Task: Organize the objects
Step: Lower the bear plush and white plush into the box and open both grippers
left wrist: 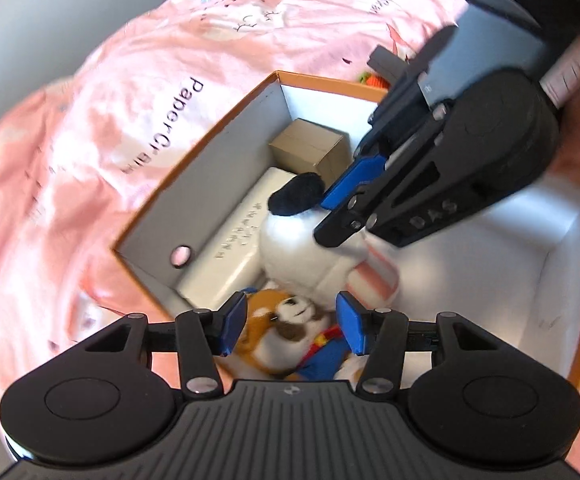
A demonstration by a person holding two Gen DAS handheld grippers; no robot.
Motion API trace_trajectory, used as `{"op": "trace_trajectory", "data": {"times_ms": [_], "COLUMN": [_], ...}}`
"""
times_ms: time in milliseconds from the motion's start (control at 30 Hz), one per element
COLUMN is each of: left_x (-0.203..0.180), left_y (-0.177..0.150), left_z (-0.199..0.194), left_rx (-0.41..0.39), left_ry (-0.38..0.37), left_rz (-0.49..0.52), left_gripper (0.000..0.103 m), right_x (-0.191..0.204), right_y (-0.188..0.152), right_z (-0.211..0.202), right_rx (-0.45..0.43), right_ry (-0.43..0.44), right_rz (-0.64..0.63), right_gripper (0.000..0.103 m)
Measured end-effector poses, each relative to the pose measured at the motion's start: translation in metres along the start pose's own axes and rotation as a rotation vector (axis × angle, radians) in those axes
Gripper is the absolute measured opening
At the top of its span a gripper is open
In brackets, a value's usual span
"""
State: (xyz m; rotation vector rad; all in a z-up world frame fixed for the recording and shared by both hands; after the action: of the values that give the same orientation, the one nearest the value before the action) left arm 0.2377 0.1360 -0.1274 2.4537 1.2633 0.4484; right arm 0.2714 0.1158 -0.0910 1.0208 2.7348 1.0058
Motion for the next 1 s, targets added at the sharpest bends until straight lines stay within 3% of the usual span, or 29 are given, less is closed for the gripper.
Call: {"op": "trace_trajectory", "data": {"times_ms": [33,100,133,167,200,233,367,533,700,767,900,1000], "left_x": [-0.001,0.001,-0.015,-0.024,-0.023,-0.022,-0.019,-0.012,-0.005,-0.004,-0.004,-0.004], "left_y": [0.004,0.008,0.005,0.006,0.007,0.007,0.005,0.003,0.002,0.003,0.003,0.002], "left_z": [0.003,0.001,0.0,-0.003,0.001,0.001,0.001,-0.006,-0.014,-0.015,-0.014,-0.013], "left_rx": [-0.001,0.003,0.02,0.037,0.045,0.05,0.062,0.047,0.03,0.022,0.018,0.022], "left_ry": [-0.018,-0.008,0.007,0.016,0.019,0.017,0.024,0.012,0.02,0.028,0.034,0.053], "left_rz": [-0.021,-0.03,-0.035,-0.044,-0.053,-0.058,-0.061,-0.042,-0.038,-0.035,-0.02,0.0], "left_gripper": [0.059,0.046,0.042,0.034,0.032,0.032,0.03,0.03,0.03,0.03,0.03,0.03], "right_x": [-0.001,-0.002,-0.001,-0.002,-0.003,-0.004,-0.01,-0.01,-0.005,-0.002,0.002,0.012], "right_y": [-0.001,-0.001,-0.001,-0.001,-0.001,-0.001,-0.002,-0.005,-0.004,0.0,0.001,-0.007], "right_z": [0.0,0.001,0.001,0.002,0.003,0.004,0.015,0.031,0.026,0.016,0.003,0.013], "right_rx": [0.002,0.006,0.009,0.014,0.018,0.021,0.047,0.092,0.091,0.062,0.025,0.058], "right_ry": [-0.003,-0.012,-0.011,-0.015,-0.021,-0.027,-0.054,0.004,0.009,-0.045,-0.234,-0.273], "right_rz": [0.003,0.006,0.006,0.006,0.005,0.005,0.019,0.075,0.084,0.047,-0.124,-0.213], "right_gripper": [0.021,0.021,0.021,0.025,0.028,0.029,0.053,0.067,0.052,0.051,0.05,0.052]}}
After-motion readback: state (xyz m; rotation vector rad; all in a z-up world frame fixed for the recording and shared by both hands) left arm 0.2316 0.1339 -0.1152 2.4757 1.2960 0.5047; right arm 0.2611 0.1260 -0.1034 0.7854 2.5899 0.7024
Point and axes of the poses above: each gripper's, at about its wrist camera, not at the fingertips, and z roughly the way its jaws point, x to its left, y to its top, the point moved 10 cm from there along z, roughly the way its jaws point, and after that the axes turned 5 degrees about -y, right-handed, at the moved point
